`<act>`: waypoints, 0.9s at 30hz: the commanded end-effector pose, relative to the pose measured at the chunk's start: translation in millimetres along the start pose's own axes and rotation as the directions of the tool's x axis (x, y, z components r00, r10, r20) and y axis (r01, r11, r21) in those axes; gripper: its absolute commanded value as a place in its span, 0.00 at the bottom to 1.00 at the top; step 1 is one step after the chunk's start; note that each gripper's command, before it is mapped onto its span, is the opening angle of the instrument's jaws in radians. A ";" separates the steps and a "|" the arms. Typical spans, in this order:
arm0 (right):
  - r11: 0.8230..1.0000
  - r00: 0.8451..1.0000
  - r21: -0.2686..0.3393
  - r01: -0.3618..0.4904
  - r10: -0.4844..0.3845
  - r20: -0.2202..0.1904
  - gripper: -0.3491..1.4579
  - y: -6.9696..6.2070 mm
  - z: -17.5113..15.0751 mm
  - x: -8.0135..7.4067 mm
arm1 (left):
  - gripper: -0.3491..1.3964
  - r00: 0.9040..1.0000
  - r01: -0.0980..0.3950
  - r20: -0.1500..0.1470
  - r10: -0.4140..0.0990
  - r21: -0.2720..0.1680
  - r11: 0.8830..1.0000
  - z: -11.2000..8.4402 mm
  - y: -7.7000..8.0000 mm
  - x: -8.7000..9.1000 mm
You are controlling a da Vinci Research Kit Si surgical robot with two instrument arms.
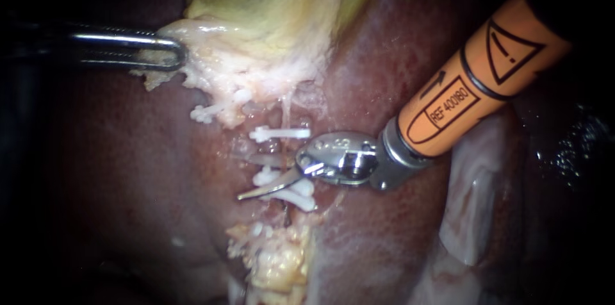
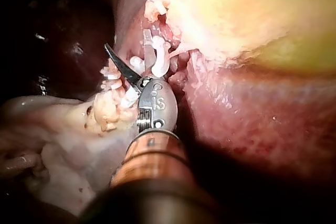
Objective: Go to the cutting position right tube
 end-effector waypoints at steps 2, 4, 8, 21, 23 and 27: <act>1.000 1.000 0.001 -0.008 0.008 -0.005 0.80 -0.2 0.1 0.1 | 0.00 1.000 0.001 0.000 -0.001 0.001 1.000 0.0 0.0 0.0; 1.000 1.000 0.004 -0.015 0.015 -0.008 0.80 -0.5 0.1 0.4 | 0.00 1.000 0.001 0.000 -0.001 0.001 1.000 0.0 0.0 0.0; 1.000 1.000 0.013 -0.019 0.019 -0.016 0.80 -1.9 0.1 1.5 | 0.00 1.000 0.001 0.000 -0.001 0.001 1.000 0.0 0.0 0.0; 0.999 0.999 0.023 -0.027 0.028 -0.023 0.81 -4.2 0.3 3.5 | 0.00 1.000 0.000 0.000 0.000 0.001 1.000 0.1 0.0 -0.1; 0.999 0.999 0.023 -0.027 0.028 -0.023 0.81 -4.2 0.3 3.5 | 0.00 1.000 0.000 0.000 0.000 0.001 1.000 0.1 0.0 -0.1; 0.999 0.999 0.022 -0.039 0.039 -0.022 0.82 -4.1 0.3 3.4 | 0.00 1.000 0.000 0.000 0.000 0.002 1.000 0.1 0.0 -0.1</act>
